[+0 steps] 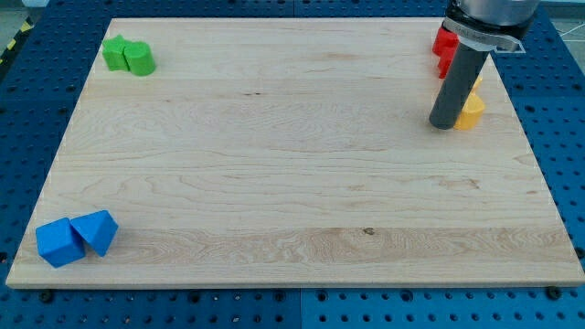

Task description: Slide the green star along with the green circle slightly right

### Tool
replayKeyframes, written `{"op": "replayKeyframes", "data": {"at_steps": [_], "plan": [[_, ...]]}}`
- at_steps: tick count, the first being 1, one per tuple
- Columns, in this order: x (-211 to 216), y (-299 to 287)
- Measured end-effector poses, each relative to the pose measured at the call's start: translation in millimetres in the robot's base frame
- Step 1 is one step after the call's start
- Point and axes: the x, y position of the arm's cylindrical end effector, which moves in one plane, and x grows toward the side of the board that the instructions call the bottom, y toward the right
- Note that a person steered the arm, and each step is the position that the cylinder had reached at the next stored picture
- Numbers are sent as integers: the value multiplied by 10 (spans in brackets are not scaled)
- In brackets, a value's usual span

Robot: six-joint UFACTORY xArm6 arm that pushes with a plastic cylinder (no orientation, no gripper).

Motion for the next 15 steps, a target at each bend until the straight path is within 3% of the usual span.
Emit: {"op": "replayKeyframes", "data": {"at_steps": [2,3,6,7,8,12,13,15], "plan": [[-52,-322],[-328,-817],[-1667,-1970],[-1823,-2529],[-1829,-3263],[-1822,-4908],[-1785,-4966],[-1201,-4852]]}}
